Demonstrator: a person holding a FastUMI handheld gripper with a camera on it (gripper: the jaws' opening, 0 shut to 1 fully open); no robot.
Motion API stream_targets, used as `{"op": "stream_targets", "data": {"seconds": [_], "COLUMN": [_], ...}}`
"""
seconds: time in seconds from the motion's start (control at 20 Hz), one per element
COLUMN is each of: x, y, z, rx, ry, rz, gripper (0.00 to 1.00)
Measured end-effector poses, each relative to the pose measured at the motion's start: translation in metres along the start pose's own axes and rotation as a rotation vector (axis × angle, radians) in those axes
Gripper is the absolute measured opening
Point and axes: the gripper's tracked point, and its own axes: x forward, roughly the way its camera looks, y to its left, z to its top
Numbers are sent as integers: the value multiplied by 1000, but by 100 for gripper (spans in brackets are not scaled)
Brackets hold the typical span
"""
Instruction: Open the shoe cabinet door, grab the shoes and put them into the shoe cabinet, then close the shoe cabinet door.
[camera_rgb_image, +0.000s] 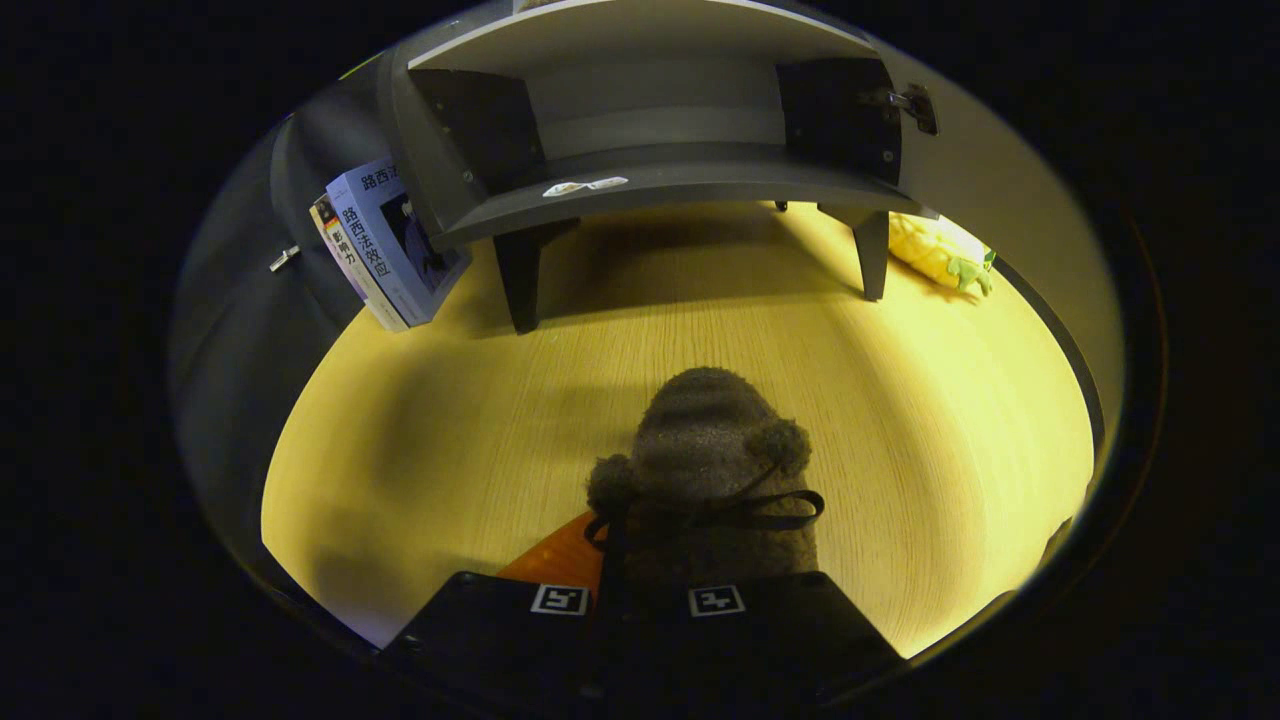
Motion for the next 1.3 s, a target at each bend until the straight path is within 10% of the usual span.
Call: {"op": "stream_targets", "data": {"seconds": [0.75, 1.3], "x": [-30, -155], "y": [-5, 10], "z": [16, 192], "rx": [74, 12], "ry": [-6, -271], "rz": [8, 38], "gripper": [6, 5]}}
